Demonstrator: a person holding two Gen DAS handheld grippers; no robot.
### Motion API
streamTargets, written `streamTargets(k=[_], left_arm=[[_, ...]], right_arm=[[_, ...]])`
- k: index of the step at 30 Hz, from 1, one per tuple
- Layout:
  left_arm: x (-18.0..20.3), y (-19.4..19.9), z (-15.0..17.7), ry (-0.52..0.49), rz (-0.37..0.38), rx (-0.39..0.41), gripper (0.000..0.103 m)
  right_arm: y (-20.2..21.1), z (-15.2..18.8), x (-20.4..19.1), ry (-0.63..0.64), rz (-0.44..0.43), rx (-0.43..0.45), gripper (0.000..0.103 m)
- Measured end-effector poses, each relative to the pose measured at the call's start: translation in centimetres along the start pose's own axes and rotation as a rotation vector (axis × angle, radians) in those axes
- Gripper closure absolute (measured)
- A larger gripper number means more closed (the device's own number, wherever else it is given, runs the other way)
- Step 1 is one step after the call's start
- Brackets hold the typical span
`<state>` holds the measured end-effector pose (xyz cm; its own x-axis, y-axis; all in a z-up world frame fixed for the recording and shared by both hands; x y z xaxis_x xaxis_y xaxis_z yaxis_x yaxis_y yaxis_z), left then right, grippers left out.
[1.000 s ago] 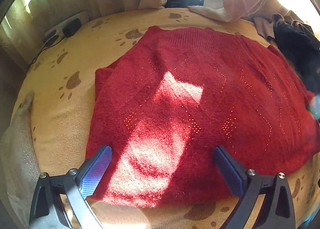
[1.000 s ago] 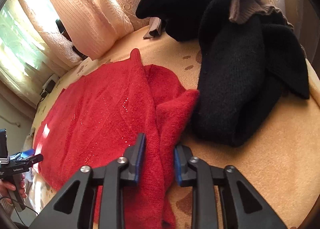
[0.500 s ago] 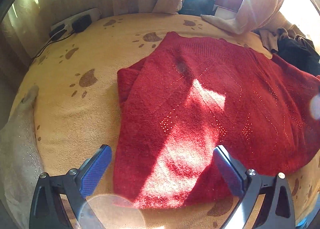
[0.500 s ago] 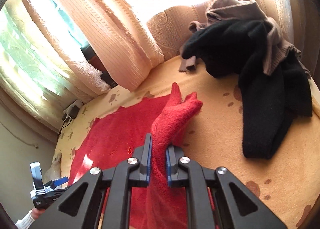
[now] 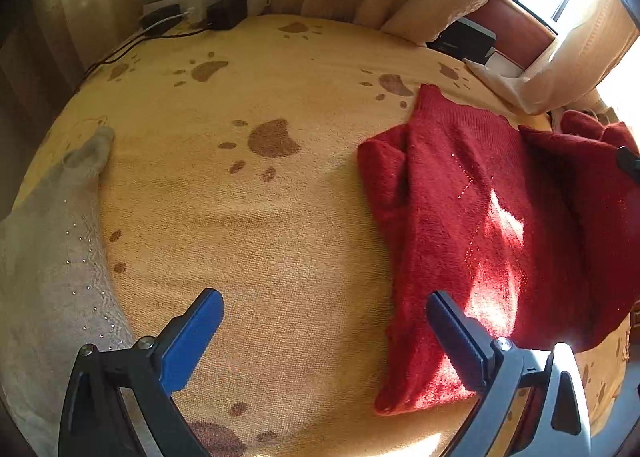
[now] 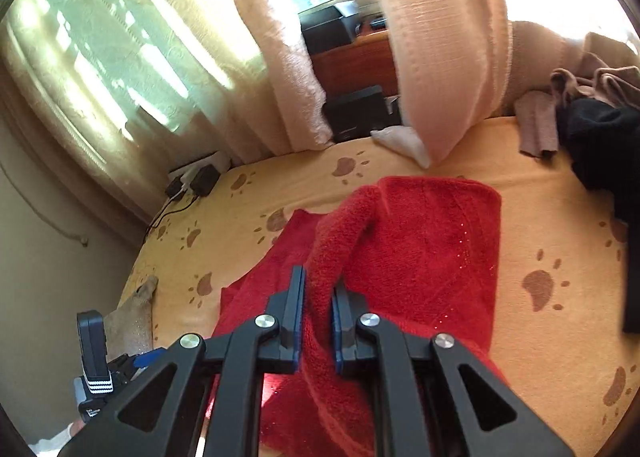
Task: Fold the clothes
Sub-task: 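Fold the held sweater side over the body with the right gripper and release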
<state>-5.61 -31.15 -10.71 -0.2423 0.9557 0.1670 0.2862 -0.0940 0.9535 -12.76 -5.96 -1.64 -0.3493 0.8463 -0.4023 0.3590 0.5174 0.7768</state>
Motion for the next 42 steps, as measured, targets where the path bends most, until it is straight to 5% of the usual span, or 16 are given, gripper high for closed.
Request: streamTargets(k=[8, 15, 20, 22, 23, 28, 33, 37, 42], left_arm=[[-2.7, 0.3, -0.6, 0.019, 0.028, 0.008, 0.0], [-4.0, -0.5, -0.9, 0.031, 0.04, -0.009, 0.0], [-4.1, -0.7, -1.1, 0.028, 0.035, -0.014, 0.0], [-4.1, -0.5, -1.2, 0.027, 0.03, -0.012, 0.0], [-4.0, -0.5, -1.2, 0.027, 0.028, -0.011, 0.0], [-3.5, 0.4, -1.3, 0.031, 0.021, 0.005, 0.0], [-2.2, 1.3, -0.8, 0.019, 0.026, 0.015, 0.0], [-0.4, 1.6, 0.1, 0.007, 0.057, -0.003, 0.0], [1.5, 2.3, 1.6, 0.003, 0.096, -0.027, 0.0]], right_arm=[[-5.9, 1.9, -7.9, 0.123, -0.048, -0.083, 0.091], [-9.7, 3.3, -10.2, 0.148, -0.035, -0.134, 0.09], [-13.1, 5.0, -10.0, 0.173, -0.049, -0.206, 0.069], [-12.8, 5.2, -11.1, 0.223, -0.08, -0.199, 0.041], [-12.5, 5.3, -11.7, 0.244, -0.107, -0.197, 0.018], [-7.9, 4.9, -12.1, 0.24, -0.154, -0.086, 0.013], [-1.4, 4.7, -5.8, 0.143, 0.0, 0.037, 0.013], [1.1, 7.5, -2.1, 0.189, 0.173, 0.015, 0.013], [1.9, 11.4, -1.8, 0.319, 0.253, -0.014, 0.013]])
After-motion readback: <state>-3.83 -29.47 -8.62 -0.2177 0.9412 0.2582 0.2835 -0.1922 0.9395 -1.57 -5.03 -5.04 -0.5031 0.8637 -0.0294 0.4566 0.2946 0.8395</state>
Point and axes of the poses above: each gripper's, at about its wrist camera, not at the fingertips, and y roughly against the way its jaws point, x to its right, z to its underside, the point moved 4 cm from there along -y, roughly the way its jaws point, and after that the axes turned 8 degrees about -x, right-handed, at the moved point
